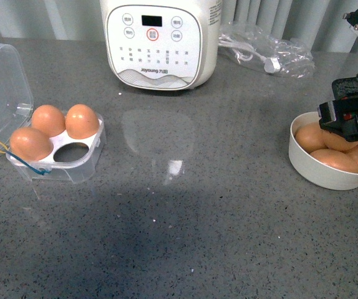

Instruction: Put egg into box

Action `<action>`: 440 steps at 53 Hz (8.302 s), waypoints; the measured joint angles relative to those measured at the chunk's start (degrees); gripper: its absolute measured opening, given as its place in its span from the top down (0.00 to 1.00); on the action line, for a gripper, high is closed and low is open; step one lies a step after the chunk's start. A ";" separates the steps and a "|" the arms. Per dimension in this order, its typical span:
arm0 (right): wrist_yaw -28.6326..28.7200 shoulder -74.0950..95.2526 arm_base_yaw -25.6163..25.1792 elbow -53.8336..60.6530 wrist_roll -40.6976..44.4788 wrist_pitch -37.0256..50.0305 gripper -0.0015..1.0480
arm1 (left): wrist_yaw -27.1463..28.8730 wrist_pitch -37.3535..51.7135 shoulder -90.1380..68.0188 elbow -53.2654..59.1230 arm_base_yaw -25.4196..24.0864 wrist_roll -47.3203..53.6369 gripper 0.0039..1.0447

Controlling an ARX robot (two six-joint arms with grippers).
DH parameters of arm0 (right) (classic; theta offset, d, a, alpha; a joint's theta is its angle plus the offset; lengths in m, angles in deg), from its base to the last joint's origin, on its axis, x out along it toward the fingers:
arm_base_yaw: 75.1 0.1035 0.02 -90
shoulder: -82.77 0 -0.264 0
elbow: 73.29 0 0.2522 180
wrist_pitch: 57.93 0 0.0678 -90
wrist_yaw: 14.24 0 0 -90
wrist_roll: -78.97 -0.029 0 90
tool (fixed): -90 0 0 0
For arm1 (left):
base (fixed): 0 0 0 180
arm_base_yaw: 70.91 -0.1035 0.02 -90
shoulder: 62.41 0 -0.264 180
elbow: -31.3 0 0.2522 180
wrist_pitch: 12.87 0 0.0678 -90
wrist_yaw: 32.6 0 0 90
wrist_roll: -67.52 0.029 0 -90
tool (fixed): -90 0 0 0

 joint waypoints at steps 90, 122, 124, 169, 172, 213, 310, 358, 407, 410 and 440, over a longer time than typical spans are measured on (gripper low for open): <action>24.30 24.17 28.13 -38.29 14.88 -11.56 0.62 | 0.00 0.00 0.00 0.00 0.00 0.00 0.06; 23.45 25.53 28.46 -38.91 14.53 -11.37 0.05 | 0.00 0.00 0.00 0.00 0.00 0.00 0.06; 23.37 25.11 28.33 -38.71 14.51 -10.91 0.07 | 0.00 0.00 0.00 0.00 0.00 0.00 0.06; -16.57 -13.64 8.83 9.16 -5.77 21.81 0.07 | 0.02 0.00 0.00 0.00 0.00 -0.02 0.06; -18.78 -16.24 7.76 12.28 -6.38 23.12 0.07 | 0.02 0.00 0.00 0.00 0.00 0.00 0.06; -11.54 -58.66 -0.66 44.61 -3.21 32.94 0.26 | 0.00 0.00 0.00 0.00 0.00 0.00 0.06; -1.20 -93.98 -9.40 49.90 -3.06 3.74 0.57 | 0.02 0.00 0.02 0.00 0.00 0.00 0.06; -1.18 -94.05 -9.44 49.90 -3.13 3.74 0.07 | 23.06 27.12 -83.36 -33.27 -11.15 -16.00 0.06; -1.22 -94.05 -9.44 49.90 -3.13 3.74 0.07 | 0.72 47.34 -91.82 -31.87 -8.81 -11.93 0.22; -1.22 -94.05 -9.44 49.90 -3.13 3.74 0.07 | -6.08 57.31 -91.21 -26.84 -8.28 -6.56 0.32; -1.20 -94.05 -9.46 49.90 -3.13 3.74 0.07 | -2.25 62.12 -71.08 -6.99 -2.82 -0.28 0.97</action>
